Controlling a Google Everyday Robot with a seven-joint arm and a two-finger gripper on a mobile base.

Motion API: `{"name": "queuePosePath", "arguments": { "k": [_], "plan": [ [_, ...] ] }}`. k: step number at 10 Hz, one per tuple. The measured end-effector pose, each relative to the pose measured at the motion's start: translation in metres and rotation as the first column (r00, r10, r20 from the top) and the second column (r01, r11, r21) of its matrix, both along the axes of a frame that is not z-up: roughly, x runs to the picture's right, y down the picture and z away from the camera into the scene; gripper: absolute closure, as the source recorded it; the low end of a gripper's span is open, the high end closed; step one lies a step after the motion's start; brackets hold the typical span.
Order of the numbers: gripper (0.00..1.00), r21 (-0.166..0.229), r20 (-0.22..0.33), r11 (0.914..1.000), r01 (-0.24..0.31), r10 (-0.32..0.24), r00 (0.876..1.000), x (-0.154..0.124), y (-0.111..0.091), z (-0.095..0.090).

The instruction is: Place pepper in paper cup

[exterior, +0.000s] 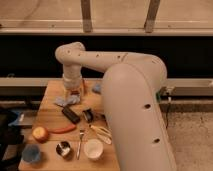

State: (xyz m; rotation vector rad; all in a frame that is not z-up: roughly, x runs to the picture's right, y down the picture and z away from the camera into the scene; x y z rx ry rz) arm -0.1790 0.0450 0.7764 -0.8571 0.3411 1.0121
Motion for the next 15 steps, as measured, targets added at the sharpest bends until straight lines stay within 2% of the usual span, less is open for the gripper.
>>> {"name": "queuePosePath", "arguments": {
  "k": [2,5,6,9,10,15],
  "plan": [
    [0.38,-0.016,0.075,0.9962,0.086,-0.084,0.994,-0.032,0.024,-0.006],
    [0.38,-0.035,0.169,0.9835,0.177,-0.169,0.971,-0.061,0.060,-0.011],
    [0.38,-0.063,0.189,0.9792,0.193,-0.178,0.966,-0.063,0.076,-0.006],
    [0.38,-0.129,0.243,0.9673,0.218,-0.183,0.953,-0.067,0.108,-0.001],
    [0.38,-0.138,0.249,0.9652,0.222,-0.183,0.951,-0.065,0.113,-0.001],
    [0.38,-0.141,0.251,0.9637,0.227,-0.187,0.950,-0.066,0.112,-0.001]
  ]
}}
